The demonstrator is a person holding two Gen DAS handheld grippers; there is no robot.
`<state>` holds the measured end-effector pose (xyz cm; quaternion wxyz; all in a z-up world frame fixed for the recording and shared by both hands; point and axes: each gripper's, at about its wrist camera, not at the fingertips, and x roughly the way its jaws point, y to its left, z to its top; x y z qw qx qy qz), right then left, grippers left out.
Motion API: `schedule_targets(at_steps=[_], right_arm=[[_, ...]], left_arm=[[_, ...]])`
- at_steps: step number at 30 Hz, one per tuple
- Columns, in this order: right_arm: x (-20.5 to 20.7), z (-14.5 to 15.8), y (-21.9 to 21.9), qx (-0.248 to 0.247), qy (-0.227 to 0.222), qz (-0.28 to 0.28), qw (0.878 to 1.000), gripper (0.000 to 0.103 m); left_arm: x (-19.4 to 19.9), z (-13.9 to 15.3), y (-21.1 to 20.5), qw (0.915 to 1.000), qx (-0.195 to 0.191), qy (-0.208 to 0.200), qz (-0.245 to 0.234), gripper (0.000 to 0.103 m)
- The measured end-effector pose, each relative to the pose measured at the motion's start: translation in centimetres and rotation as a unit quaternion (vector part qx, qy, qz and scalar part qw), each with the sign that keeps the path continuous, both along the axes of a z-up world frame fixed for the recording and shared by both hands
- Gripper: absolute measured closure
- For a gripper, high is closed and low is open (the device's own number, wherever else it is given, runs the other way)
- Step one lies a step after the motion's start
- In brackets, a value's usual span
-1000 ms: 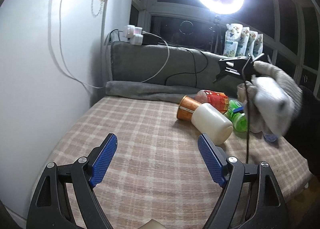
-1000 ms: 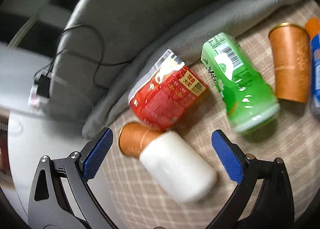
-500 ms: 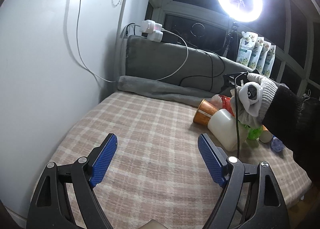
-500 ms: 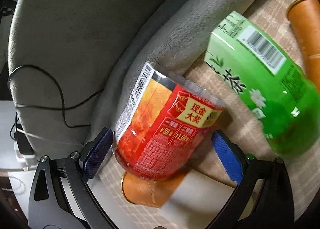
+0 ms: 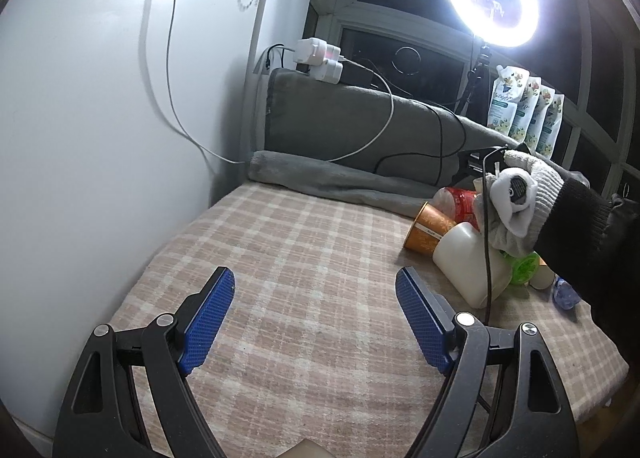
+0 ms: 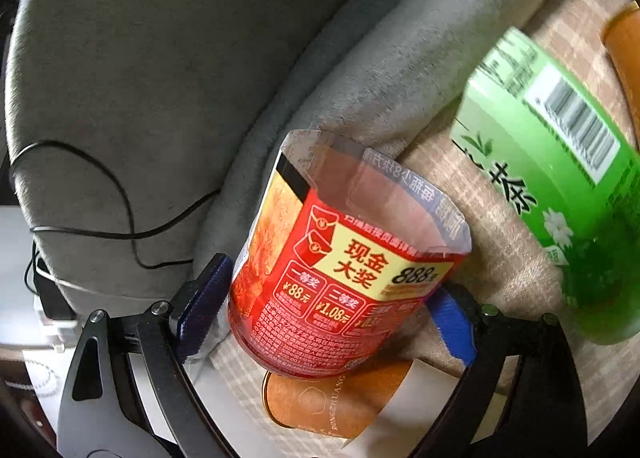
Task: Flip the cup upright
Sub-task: 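Lift the red-orange cup with the right tool and rotate it upright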
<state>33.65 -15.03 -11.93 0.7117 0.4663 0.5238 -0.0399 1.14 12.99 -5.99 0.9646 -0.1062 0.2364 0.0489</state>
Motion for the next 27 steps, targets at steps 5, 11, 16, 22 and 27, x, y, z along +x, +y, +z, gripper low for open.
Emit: schedule_targets(at_steps=[5,11,16,22,27], right_arm=[[0.0,1.4,0.0,-0.004,-0.025,0.021,0.999,0.009],[-1.3,4.2,-1.5,-0.003,-0.058,0.054,0.997,0.009],[-2.8,6.8,-2.3,-0.007,-0.092,0.1,0.991,0.009],[-6.3,9.3,-3.7,-0.008,-0.113,0.165,0.98,0.009],[-9.3,9.7,-3.7,-0.04,-0.124,0.236,0.963,0.009]], left_arm=[[-0.1,0.2,-0.3,1.0,0.005,-0.002,-0.001,0.02],[-0.6,0.7,-0.9,0.9999,0.015,-0.005,-0.001,0.02],[-0.9,1.3,-1.5,0.9998,0.019,-0.005,-0.006,0.02],[-1.2,1.8,-2.4,0.9996,0.012,0.01,-0.023,0.02],[-1.2,2.1,-3.3,0.9982,-0.009,0.03,-0.052,0.02]])
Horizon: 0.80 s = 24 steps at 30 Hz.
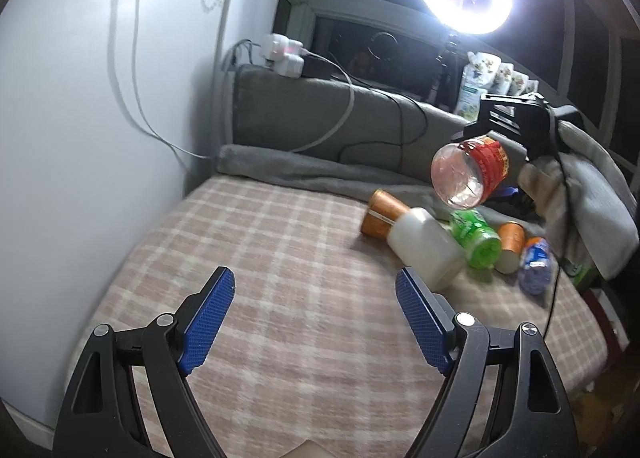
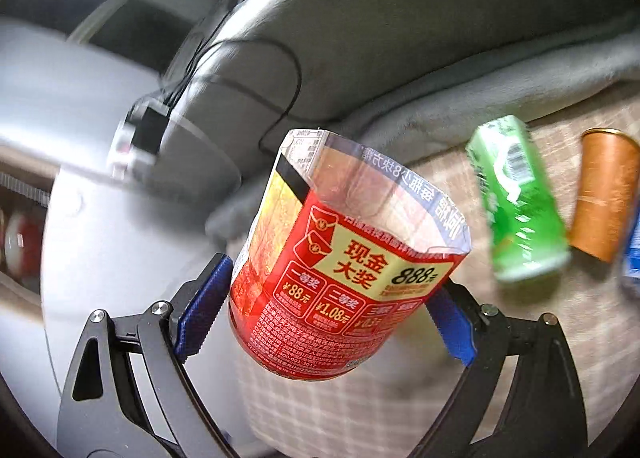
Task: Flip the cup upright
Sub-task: 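Lift the red-orange cup with the right tool and rotate it upright, then lower the upright cup onto the table with the right tool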
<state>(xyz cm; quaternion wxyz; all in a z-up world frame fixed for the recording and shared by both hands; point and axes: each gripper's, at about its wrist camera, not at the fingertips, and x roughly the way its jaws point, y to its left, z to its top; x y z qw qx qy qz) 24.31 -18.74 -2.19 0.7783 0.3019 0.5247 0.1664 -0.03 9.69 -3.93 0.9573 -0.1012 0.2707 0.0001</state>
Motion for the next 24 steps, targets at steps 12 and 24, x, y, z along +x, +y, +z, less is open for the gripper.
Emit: schedule_targets(at_steps=[12,24], right_arm=[[-8.4,-2.8,-0.5,-0.117,-0.012,0.142,0.983,0.009],[-10.0,-6.9,-0.8,-0.193,-0.019,0.215,0.957,0.007]], left_arm=[[0.9,0.2,-3.0,0.9946,-0.057,0.053,-0.068,0.02],[2.3,-0.2,-6.3,0.9855,-0.083,0.099,-0.11,0.02]])
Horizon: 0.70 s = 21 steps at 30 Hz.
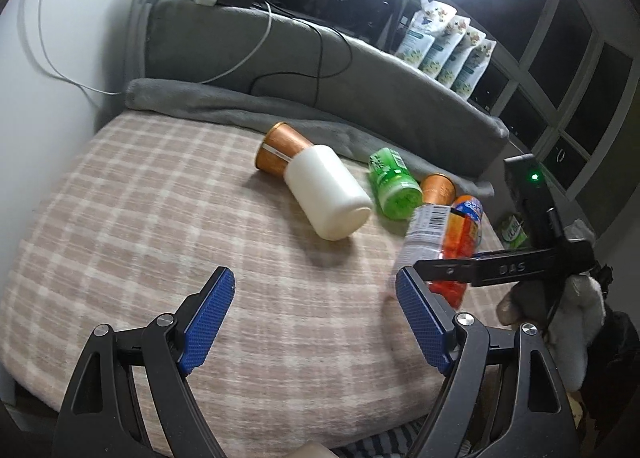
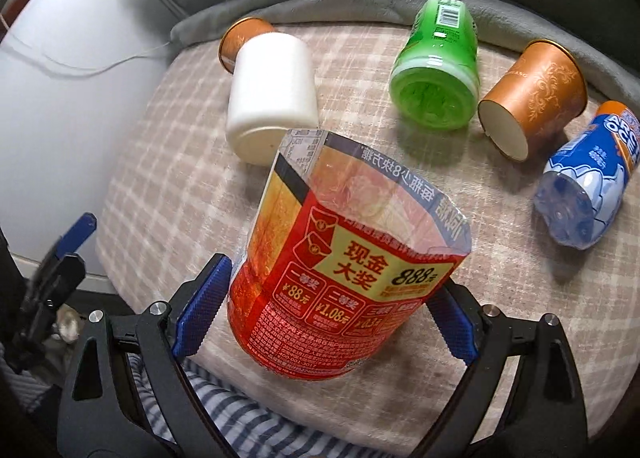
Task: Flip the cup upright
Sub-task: 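Lower the upright cup onto the table with the right tool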
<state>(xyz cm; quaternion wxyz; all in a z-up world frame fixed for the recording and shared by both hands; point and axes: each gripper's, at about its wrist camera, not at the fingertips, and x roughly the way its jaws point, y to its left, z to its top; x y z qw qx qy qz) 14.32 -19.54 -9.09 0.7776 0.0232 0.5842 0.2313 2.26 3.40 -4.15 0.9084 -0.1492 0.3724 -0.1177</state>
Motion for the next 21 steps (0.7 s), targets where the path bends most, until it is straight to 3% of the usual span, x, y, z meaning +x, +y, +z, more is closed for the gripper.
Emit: schedule_targets(at_steps=[12,21], right_arm=[[-0.4,0.8,-1.0,0.035,-0.006,0.009,0.999,0.007],[-0.5,3.7,-3.2,0.071,-0.052,-0.023,0.996,0.007]], left_arm=[[1.0,0.3,-1.8,0.9996,-0.003,0.011,-0.025,0.02],[2.0,0.9,-3.2,0.9991,0.005,0.003,-0.042,0.02]])
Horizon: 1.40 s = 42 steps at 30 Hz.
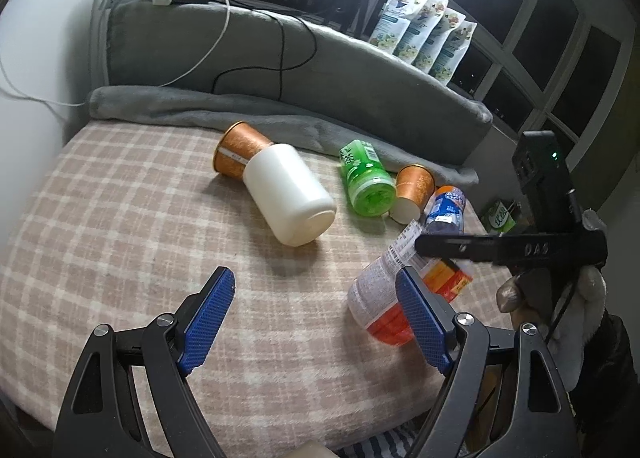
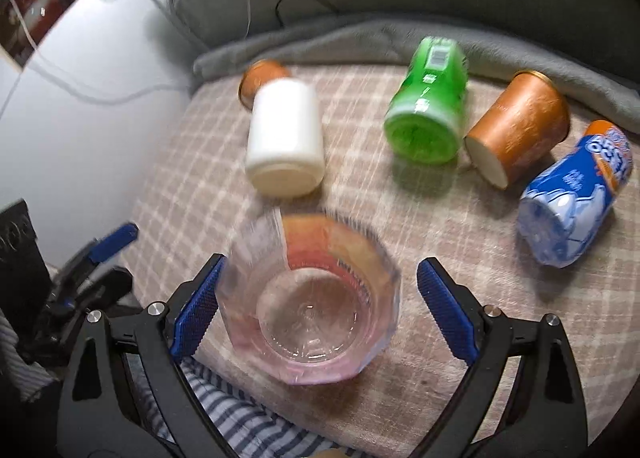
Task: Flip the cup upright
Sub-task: 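Lower the upright cup onto the table with the right tool, then open the right tool and release the cup standing on the table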
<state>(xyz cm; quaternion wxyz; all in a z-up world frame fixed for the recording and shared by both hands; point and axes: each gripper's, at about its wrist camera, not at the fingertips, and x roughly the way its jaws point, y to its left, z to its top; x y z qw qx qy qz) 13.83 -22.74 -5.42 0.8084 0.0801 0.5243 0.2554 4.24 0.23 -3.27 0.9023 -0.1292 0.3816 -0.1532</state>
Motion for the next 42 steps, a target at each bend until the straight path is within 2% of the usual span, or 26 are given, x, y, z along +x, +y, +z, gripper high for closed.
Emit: schedule_targets(at_steps=[4,5,7,10,13,14,17,20,23,27,29,32,35,39,42], right_arm=[[0.3,1.0,-1.2,0.002,-0.021,-0.028,0.999,0.007],[0.6,1.2,-1.7,0.009,-0.021,-0.037,0.999,0.007],[0.8,1.7,-2.8,0.03,-0.023,-0.051,0.998,0.007],[0.4,3.0,-4.7,0.046,-0.039,-0.076,0.995,0.007],[-0.7,4.1,-6.9,0.06,-0.055,-0.102,0.991,0.007],[-1.1,4.3,-7.6,0.063,-0.059,-0.108,0.99,0.007],[-2.3,4.4,-9.5,0.077,-0.062,-0.127,0.987,0.007],[-3.4,3.8,-11.0,0.094,-0.062,-0.138,0.984,0.007],[-4.1,2.9,-11.7,0.096,-0.059,-0.143,0.983,0.007],[-4.4,1.4,-12.1,0.104,-0.044,-0.146,0.983,0.007],[-4.4,1.1,-12.2,0.107,-0.041,-0.152,0.982,0.007],[-4.7,1.2,-12.3,0.114,-0.043,-0.156,0.98,0.007],[-5.2,1.7,-12.3,0.114,-0.049,-0.156,0.98,0.007],[-6.1,2.0,-12.8,0.111,-0.055,-0.165,0.979,0.007],[-6.3,1.8,-13.3,0.107,-0.055,-0.173,0.978,0.007]], left_arm=[[-0.4,-0.1,-2.2,0.9984,0.03,-0.026,-0.039,0.02],[-0.5,-0.2,-3.0,0.997,0.042,-0.034,-0.055,0.02],[-0.5,-0.7,-5.2,0.9921,0.094,-0.052,-0.065,0.02],[0.5,-1.6,-7.5,0.988,0.117,-0.055,-0.085,0.02],[1.6,-1.6,-8.6,0.9889,0.106,-0.051,-0.091,0.02],[1.4,-1.1,-8.8,0.9888,0.095,-0.06,-0.099,0.02],[0.0,0.3,-9.6,0.9832,0.114,-0.099,-0.103,0.02],[-0.8,0.7,-8.5,0.9828,0.105,-0.102,-0.112,0.02],[-2.6,0.3,-6.9,0.9806,0.11,-0.106,-0.123,0.02],[-4.2,-1.7,-6.3,0.9778,0.125,-0.092,-0.141,0.02],[-3.6,-2.9,-6.9,0.9769,0.143,-0.079,-0.138,0.02],[-1.8,-3.8,-7.8,0.9788,0.141,-0.07,-0.131,0.02],[-0.5,-4.0,-8.3,0.9784,0.144,-0.077,-0.127,0.02],[1.2,-3.8,-9.1,0.9798,0.12,-0.072,-0.143,0.02],[3.2,-3.9,-9.2,0.9833,0.081,-0.035,-0.159,0.02]])
